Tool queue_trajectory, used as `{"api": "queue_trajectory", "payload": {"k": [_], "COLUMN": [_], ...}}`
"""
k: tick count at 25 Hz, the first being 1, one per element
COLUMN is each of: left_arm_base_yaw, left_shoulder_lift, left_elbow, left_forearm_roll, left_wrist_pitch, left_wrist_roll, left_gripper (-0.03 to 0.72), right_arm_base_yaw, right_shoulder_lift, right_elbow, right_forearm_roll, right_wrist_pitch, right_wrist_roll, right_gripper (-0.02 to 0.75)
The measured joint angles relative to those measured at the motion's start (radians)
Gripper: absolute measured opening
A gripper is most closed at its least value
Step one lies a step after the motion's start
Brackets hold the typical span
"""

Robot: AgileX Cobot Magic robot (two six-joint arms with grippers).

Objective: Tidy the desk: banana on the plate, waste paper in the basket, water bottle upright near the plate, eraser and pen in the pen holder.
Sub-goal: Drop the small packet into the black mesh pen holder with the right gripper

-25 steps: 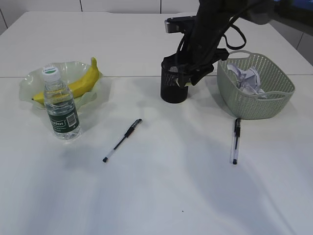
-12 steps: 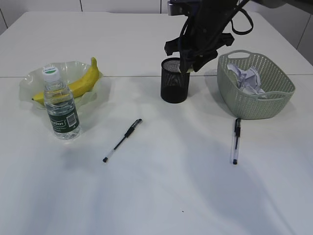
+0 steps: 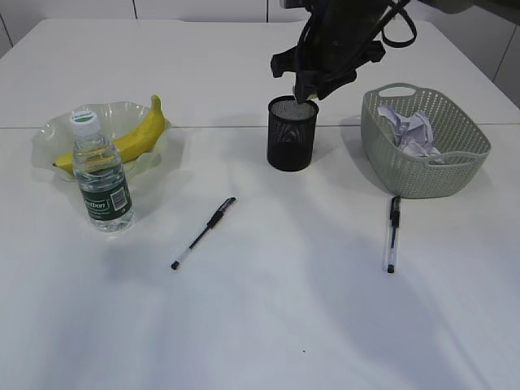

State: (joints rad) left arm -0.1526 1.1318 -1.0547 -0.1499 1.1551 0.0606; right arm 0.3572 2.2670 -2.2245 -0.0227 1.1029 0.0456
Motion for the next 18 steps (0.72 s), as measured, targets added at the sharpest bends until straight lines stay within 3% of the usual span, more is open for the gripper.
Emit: {"api": "queue_trajectory", "payload": {"k": [18], "left_arm_base_yaw": [0.000], "left_shoulder_lift": [0.000], "left_elbow": [0.000], "left_forearm_roll": [0.000], "left_wrist_pitch": [0.000], "left_wrist_roll": [0.000], "left_gripper": [0.518], "right_arm_base_yaw": [-0.006], "right_shoulder_lift": [0.118], "right_elbow": [-0.001], "right_forearm_roll": [0.002], "right_wrist_pitch": [-0.225], "right_wrist_roll": [0.016], "right_gripper": [0.239]}}
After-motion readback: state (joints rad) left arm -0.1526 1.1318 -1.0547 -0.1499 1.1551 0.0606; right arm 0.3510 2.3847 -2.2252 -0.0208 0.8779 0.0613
